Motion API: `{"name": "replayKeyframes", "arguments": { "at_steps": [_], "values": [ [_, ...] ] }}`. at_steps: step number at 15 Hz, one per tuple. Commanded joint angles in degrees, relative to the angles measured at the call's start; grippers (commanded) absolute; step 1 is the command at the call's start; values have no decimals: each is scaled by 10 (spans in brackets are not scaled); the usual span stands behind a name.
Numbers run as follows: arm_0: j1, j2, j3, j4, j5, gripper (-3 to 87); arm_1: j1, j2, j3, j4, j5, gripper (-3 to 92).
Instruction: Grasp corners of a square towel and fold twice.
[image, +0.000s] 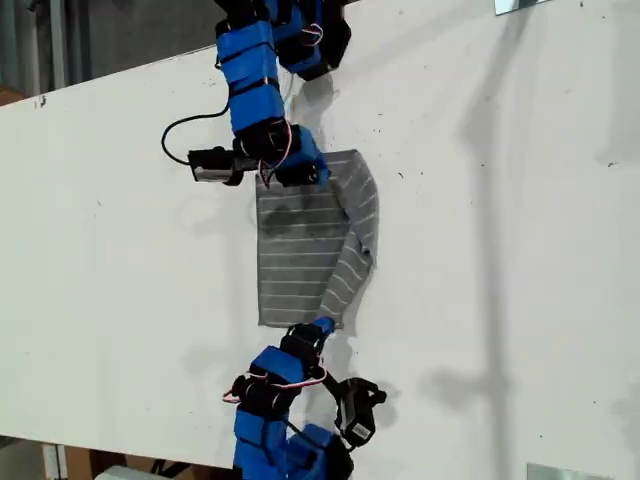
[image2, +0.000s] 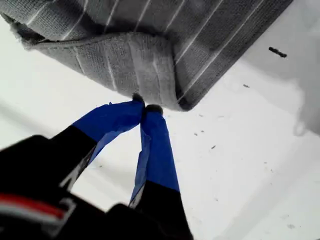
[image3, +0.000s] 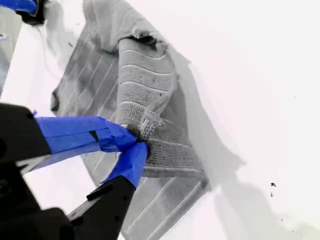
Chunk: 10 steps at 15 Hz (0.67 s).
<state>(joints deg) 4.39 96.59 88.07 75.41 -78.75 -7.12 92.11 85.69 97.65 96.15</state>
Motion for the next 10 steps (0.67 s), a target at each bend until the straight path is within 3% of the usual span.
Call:
{"name": "replayKeyframes", "arguments": {
  "at_steps": [1, 4, 5, 6, 10],
  "values": [
    [-61, 31, -1, 8, 14, -1, 59, 70, 40, -34, -44, -1],
    [-63, 42, 56, -16, 2, -1, 40, 83, 68, -76, -56, 26],
    [-54, 48, 70, -28, -4, -1, 11, 67, 68, -84, -39, 157],
    [-47, 48, 76, -36, -6, -1, -18, 47, 68, -86, -16, 223],
    [-33, 48, 94, -57, -10, -1, -73, 40, 196, -184, 31, 296]
  ]
}}
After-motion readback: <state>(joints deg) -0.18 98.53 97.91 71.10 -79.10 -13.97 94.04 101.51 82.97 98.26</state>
